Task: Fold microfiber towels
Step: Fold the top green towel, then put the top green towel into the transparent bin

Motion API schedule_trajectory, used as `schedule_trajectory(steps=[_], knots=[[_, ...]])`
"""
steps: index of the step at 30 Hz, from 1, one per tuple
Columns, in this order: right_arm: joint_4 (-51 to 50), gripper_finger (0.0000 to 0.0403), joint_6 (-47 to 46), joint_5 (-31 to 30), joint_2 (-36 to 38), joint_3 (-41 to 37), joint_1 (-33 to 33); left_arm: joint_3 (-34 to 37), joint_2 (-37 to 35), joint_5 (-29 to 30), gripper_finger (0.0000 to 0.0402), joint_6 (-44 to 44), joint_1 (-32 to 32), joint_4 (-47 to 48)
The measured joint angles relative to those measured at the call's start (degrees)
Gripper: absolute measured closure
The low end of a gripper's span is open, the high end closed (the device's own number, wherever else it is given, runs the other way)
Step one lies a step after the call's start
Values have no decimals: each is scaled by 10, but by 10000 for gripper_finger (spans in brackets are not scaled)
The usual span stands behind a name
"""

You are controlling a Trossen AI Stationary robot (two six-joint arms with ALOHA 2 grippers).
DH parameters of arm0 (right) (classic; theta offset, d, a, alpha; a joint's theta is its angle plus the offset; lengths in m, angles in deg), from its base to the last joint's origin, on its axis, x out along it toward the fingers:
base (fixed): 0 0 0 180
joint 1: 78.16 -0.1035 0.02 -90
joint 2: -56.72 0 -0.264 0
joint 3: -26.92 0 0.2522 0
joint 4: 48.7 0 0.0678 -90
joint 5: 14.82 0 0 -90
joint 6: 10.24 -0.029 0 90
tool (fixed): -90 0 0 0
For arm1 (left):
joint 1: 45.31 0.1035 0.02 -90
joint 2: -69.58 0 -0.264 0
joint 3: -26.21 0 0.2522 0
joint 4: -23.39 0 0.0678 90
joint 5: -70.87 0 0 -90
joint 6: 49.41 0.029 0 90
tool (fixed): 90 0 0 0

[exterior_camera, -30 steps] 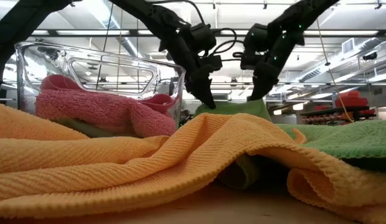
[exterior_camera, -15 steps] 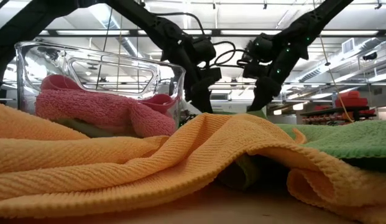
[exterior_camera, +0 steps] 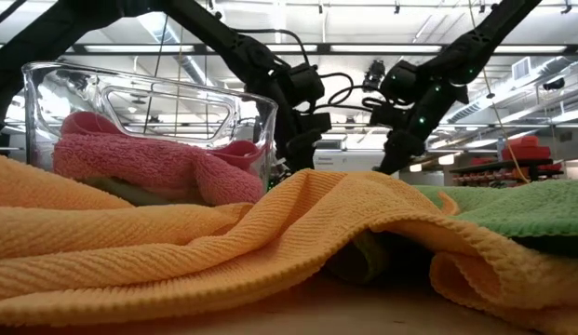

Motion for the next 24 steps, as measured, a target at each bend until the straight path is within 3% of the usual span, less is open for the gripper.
schedule_trajectory(steps=[8, 17, 24], knots=[[27, 364, 1, -5, 0, -20, 0, 0, 0, 20, 381, -16, 0, 1], [23, 293, -48, -41, 0, -23, 0, 1, 0, 24, 258, 12, 0, -43], [-70, 256, -75, -52, 1, 10, 0, 0, -9, 6, 188, 36, -3, -10]])
